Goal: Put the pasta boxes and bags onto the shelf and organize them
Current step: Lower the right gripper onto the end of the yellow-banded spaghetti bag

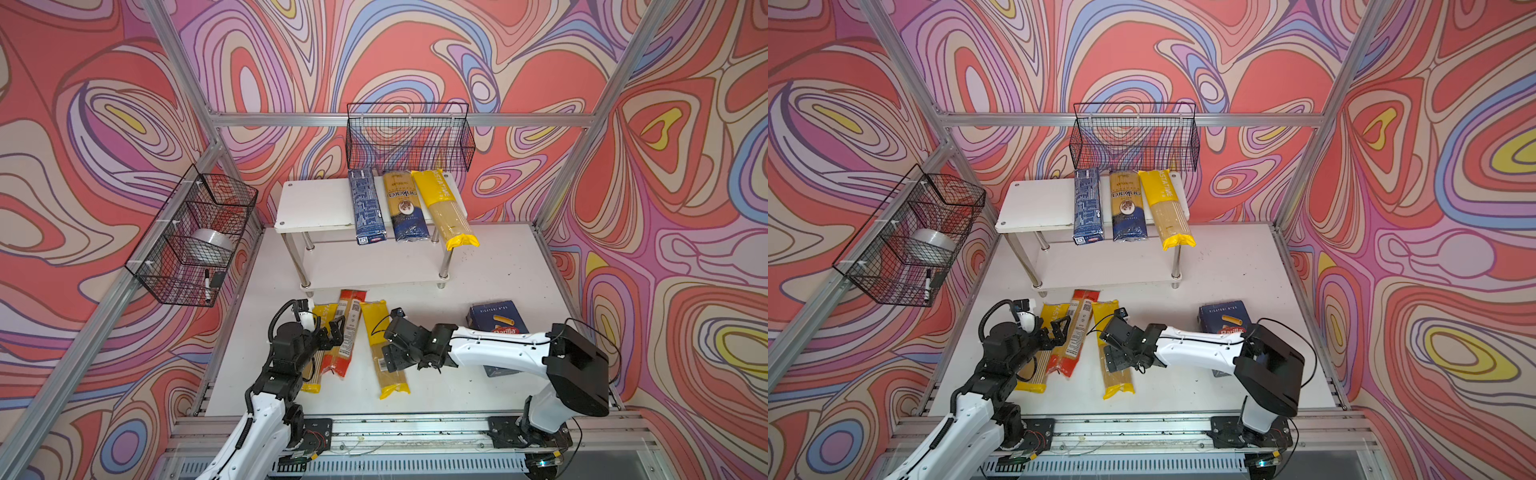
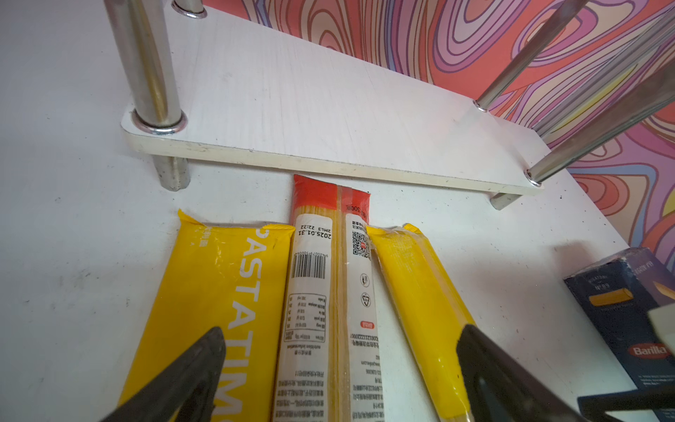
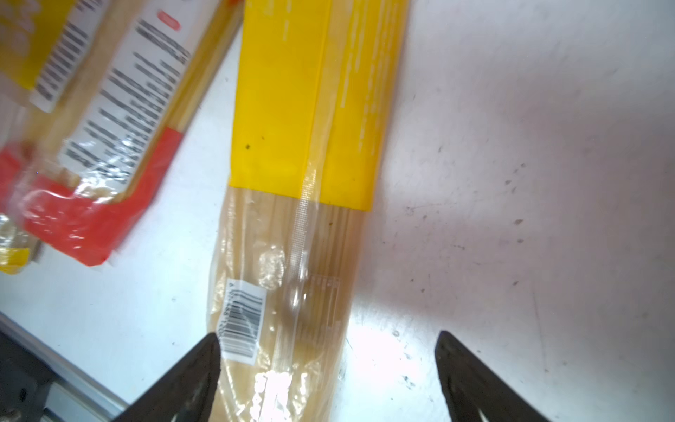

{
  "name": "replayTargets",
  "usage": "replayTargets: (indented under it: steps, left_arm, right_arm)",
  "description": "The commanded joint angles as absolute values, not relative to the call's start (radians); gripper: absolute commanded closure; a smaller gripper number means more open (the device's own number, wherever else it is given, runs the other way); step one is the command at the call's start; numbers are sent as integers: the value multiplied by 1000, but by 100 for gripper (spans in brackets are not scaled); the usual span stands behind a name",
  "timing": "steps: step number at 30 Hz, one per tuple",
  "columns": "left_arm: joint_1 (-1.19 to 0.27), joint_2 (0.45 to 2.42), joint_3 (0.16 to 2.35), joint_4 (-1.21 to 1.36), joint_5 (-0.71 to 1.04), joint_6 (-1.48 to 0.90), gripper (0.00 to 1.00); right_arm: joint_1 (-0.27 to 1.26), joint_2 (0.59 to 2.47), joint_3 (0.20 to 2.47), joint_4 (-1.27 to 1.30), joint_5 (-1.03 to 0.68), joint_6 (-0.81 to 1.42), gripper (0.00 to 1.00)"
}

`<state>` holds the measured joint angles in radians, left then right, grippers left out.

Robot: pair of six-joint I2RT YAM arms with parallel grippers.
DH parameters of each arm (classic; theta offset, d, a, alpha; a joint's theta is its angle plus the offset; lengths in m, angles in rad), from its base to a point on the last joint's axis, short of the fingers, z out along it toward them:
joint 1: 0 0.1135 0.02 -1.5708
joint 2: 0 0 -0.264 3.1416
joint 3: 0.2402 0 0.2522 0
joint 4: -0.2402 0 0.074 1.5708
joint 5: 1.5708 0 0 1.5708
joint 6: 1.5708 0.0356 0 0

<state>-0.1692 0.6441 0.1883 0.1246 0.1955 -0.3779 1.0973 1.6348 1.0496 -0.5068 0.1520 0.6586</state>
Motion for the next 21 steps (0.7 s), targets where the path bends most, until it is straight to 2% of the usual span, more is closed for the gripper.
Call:
replayTargets:
  steps: [1,9,14,21]
  left_arm:
    - [-162,646,201,143,218,-374,0]
    - [-161,629,199,137,219,-374,0]
    - [-162,620,196,136,221,-373,0]
    - [-163,620,195,138,225,-371,0]
  right_arm:
    - [1103,1628,1076,-544,209,615,5]
    - [1163,1747,1159,-511,202,636,4]
    - [1184,1835,1215,-597,257,668,3]
    - [1186,1845,1171,-570,257,703,2]
